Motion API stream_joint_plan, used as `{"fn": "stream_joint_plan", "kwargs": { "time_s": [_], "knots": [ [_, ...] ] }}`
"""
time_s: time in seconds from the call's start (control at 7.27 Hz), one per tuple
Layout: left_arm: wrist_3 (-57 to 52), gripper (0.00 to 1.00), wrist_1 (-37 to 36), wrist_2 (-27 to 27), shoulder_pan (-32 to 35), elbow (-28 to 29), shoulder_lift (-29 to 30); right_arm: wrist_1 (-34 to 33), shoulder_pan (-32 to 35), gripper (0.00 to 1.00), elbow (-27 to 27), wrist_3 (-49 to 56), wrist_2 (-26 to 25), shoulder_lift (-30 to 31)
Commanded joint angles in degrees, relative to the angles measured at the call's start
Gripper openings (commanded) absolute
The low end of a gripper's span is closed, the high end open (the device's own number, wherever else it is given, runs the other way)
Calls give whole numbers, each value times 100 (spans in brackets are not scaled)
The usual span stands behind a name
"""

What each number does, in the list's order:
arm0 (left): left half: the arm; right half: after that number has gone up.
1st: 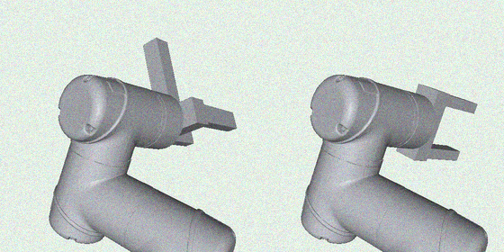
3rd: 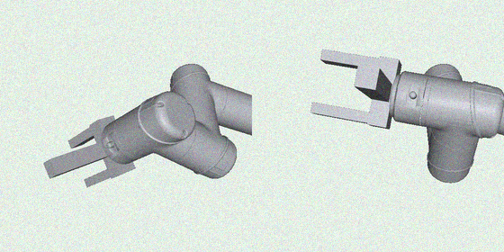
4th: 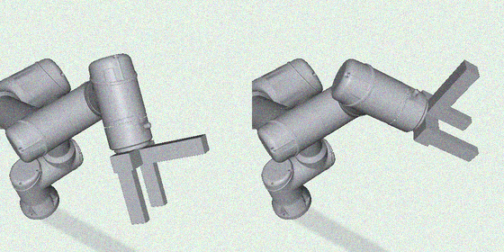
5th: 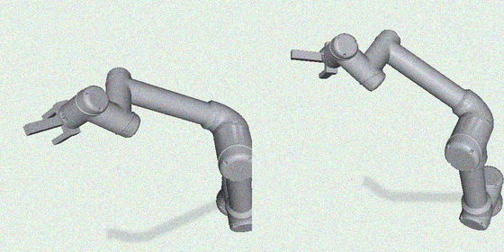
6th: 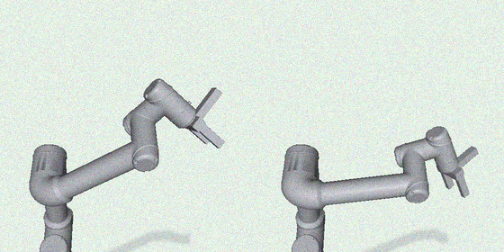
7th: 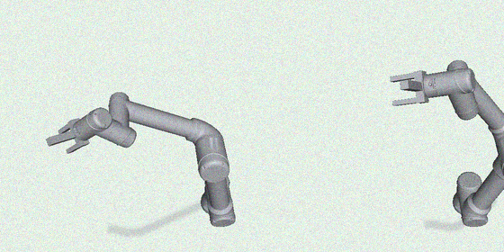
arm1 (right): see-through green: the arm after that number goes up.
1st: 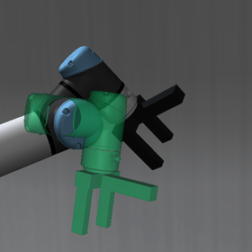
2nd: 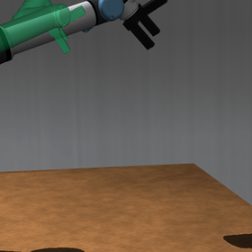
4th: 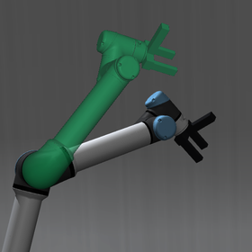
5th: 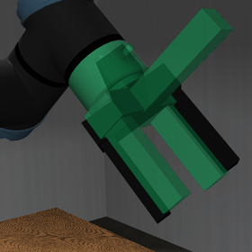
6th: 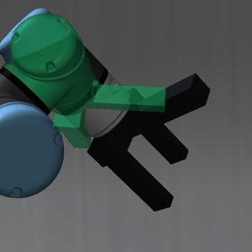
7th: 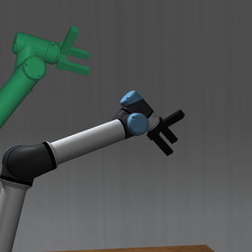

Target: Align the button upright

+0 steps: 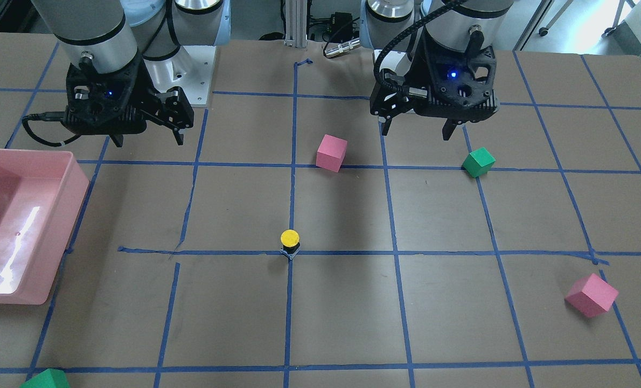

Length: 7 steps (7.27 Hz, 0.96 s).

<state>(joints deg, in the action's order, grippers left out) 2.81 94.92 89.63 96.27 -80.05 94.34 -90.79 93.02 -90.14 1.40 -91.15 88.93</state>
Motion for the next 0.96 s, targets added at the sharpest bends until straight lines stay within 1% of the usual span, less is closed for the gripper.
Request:
{"fn": "stream_joint_plan", "kwargs": {
  "time_s": [0.0,0.41,0.83],
  "knots": [
    [-348,100,-899,-25,-12,-326,-152,0,5,100,-12,-26,-17,-7],
    [-474,100,-878,89,-21,-563,-372,0,5,100,-12,-26,-26,-7],
    [-764,100,-861,46,-65,-617,-460,0,5,100,-12,-26,-17,1]
  ]
}}
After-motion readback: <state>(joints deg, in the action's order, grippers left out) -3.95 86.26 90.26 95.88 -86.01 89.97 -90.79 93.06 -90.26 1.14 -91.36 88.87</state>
